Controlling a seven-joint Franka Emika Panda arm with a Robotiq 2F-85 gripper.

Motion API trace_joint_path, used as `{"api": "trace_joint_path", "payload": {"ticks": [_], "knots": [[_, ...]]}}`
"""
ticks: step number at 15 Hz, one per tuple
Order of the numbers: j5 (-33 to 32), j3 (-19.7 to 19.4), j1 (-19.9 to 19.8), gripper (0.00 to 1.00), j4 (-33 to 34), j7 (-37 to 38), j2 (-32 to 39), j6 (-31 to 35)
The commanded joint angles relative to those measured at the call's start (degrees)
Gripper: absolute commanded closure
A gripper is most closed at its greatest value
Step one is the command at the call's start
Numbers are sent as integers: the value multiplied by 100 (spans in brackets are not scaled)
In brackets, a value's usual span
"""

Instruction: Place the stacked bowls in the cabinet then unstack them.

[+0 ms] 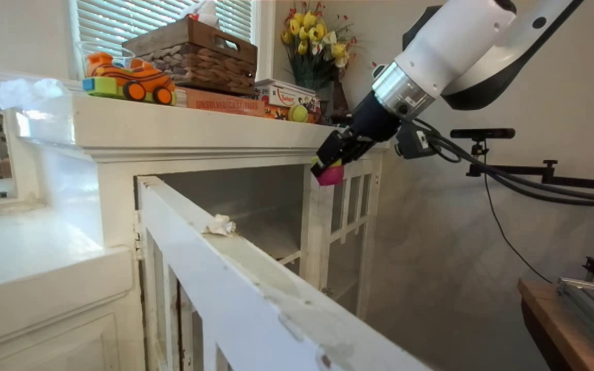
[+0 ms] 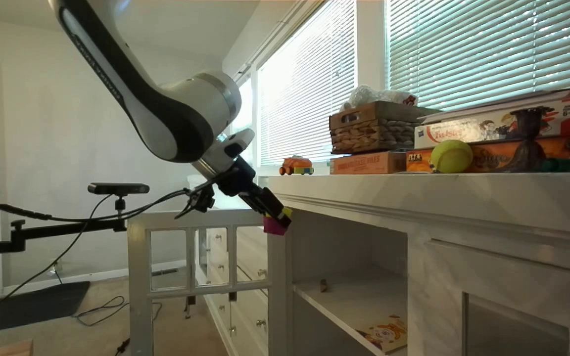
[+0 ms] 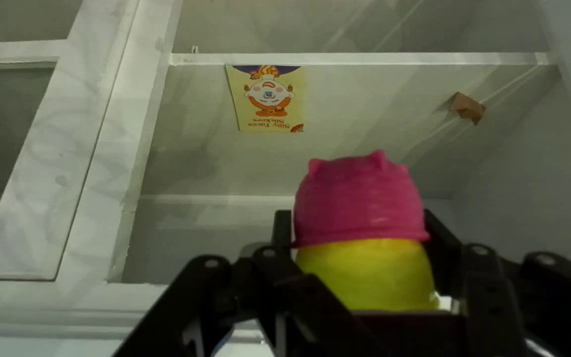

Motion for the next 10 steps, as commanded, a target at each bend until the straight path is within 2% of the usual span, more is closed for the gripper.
{"api": "trace_joint_path", "payload": {"ticks": [1,5,10], "knots": [[-1028,11,140,63,285,1013,581,-496],[-1828,81,150,63,344,1826,1081,-1081],[-2350,95,113,63,425,2240,1661,-1760]]}}
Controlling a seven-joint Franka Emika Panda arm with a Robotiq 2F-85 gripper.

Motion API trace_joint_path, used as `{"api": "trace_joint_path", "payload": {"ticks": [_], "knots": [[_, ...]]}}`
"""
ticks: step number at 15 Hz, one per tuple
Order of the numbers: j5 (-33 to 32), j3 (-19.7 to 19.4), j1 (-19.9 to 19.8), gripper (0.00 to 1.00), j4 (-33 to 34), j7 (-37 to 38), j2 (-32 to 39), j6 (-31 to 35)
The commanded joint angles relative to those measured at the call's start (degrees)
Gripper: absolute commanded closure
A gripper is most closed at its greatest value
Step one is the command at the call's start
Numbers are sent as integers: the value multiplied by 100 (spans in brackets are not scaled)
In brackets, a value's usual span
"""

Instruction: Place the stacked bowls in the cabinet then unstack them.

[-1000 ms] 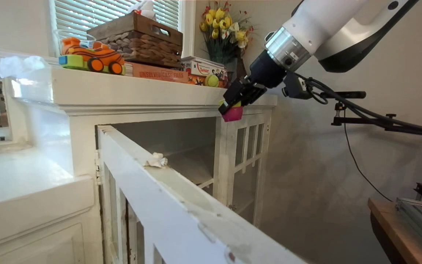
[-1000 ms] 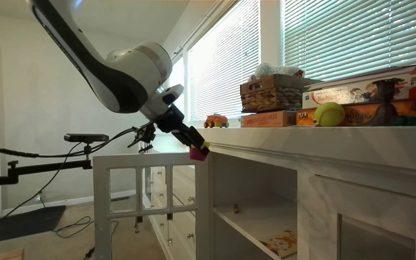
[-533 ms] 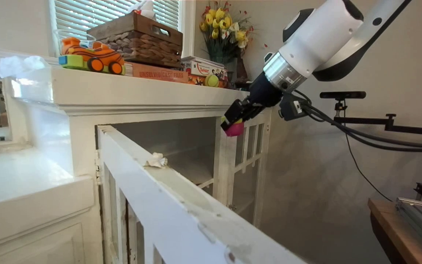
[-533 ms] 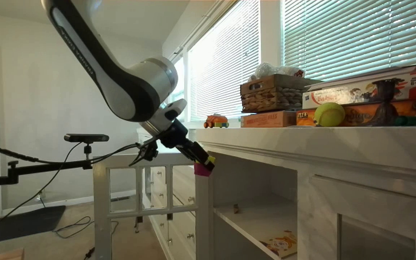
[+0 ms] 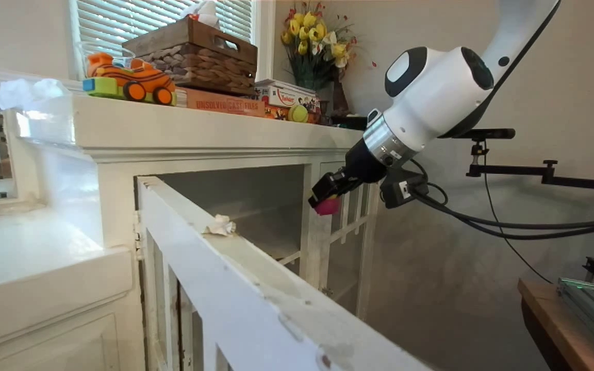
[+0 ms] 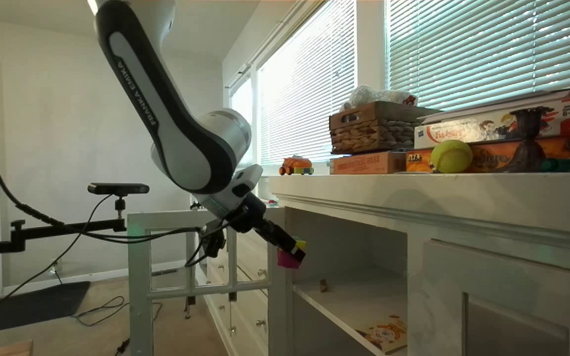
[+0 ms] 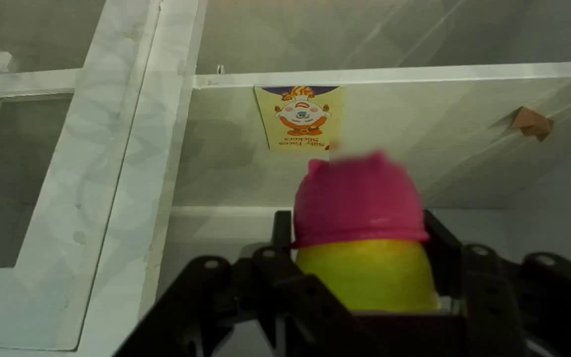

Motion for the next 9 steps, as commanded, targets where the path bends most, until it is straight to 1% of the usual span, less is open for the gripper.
{"api": "trace_joint_path", "payload": {"ticks": [1,3,4,7,8,9], "knots": [[-450,25,7,63,206,356,518,-477],[-470,6,11,63,256,299,704,-694],[-229,-3,-5,38,76,124,424,-525],[-249,-5,-6,38,156,124,616,-645],[-252,-5,-6,63,167,124,630,-646],[-264,-4,-3,63,154,128,634,-676]]}}
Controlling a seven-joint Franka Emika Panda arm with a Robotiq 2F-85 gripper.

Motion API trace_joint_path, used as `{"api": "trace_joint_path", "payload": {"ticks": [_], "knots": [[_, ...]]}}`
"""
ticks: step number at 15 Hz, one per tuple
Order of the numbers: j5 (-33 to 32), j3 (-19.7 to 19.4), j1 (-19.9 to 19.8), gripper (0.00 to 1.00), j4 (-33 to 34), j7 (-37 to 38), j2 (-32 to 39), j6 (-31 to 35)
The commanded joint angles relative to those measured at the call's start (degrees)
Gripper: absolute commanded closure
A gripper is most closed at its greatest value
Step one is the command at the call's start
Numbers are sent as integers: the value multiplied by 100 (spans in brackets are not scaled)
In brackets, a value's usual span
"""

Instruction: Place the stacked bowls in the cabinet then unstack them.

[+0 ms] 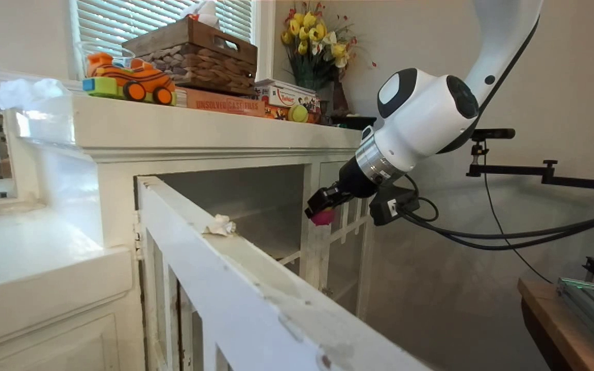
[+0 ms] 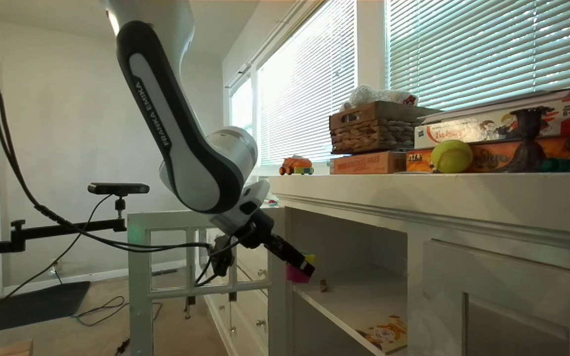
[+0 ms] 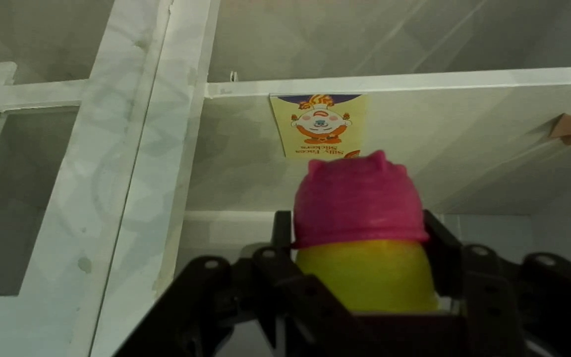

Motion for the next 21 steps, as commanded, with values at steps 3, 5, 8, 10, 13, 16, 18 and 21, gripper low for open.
{"api": "trace_joint_path", "payload": {"ticks": [3,5,8,10,13,16,18,21], "knots": [[-183,-14,28,63,90,174,282,-493],[-197,-1059,1057,63,217,465,320,-548],[-174,-1821,1808,63,420,875,558,-685],[-154,-2106,2105,63,549,1124,692,-729],[-220,-2312,2371,63,776,1558,934,-864],[-282,-2415,2533,63,1055,1839,1244,-1112],[-336,-2448,2605,63,1258,1968,1469,-1274],[-325,-2471,2679,63,1593,1944,1841,-1472]]}}
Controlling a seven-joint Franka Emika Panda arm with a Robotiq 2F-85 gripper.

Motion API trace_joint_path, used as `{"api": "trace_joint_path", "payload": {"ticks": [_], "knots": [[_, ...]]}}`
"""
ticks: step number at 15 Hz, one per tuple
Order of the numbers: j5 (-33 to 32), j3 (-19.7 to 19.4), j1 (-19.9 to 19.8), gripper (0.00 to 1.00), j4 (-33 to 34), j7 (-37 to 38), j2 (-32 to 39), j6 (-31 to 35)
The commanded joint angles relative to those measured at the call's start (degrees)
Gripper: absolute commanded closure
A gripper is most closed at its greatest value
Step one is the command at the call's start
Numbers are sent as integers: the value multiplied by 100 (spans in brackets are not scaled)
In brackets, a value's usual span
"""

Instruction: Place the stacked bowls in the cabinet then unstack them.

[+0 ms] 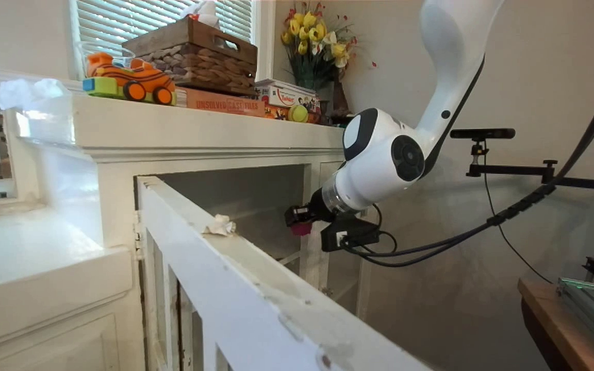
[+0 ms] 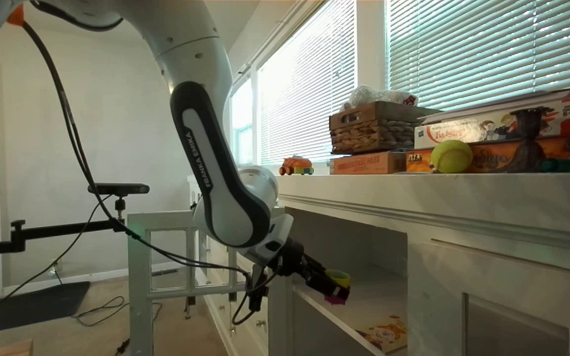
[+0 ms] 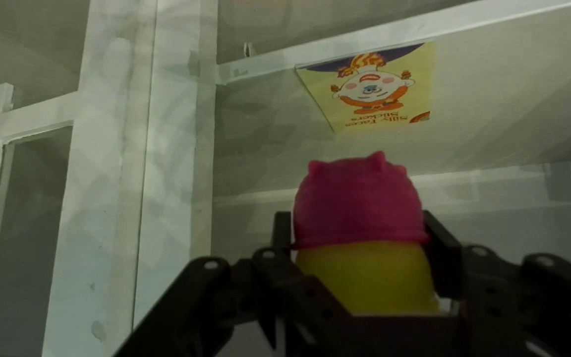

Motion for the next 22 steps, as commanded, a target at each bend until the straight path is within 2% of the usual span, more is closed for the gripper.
{"api": "trace_joint_path", "payload": {"ticks": [1,3,5,6,9,10,19,20,22], "knots": [[-234,-107,183,63,542,312,570,-247],[-220,-102,209,63,799,240,795,-270],[-69,-71,147,63,964,-48,830,299],[23,-118,202,38,689,-7,670,-30],[26,-100,183,38,831,-29,751,184],[26,-99,183,63,835,-29,751,189],[59,-57,331,63,1455,311,1491,-630],[100,235,66,63,1573,156,1606,-711],[186,379,-46,63,1827,148,1828,-636]]}}
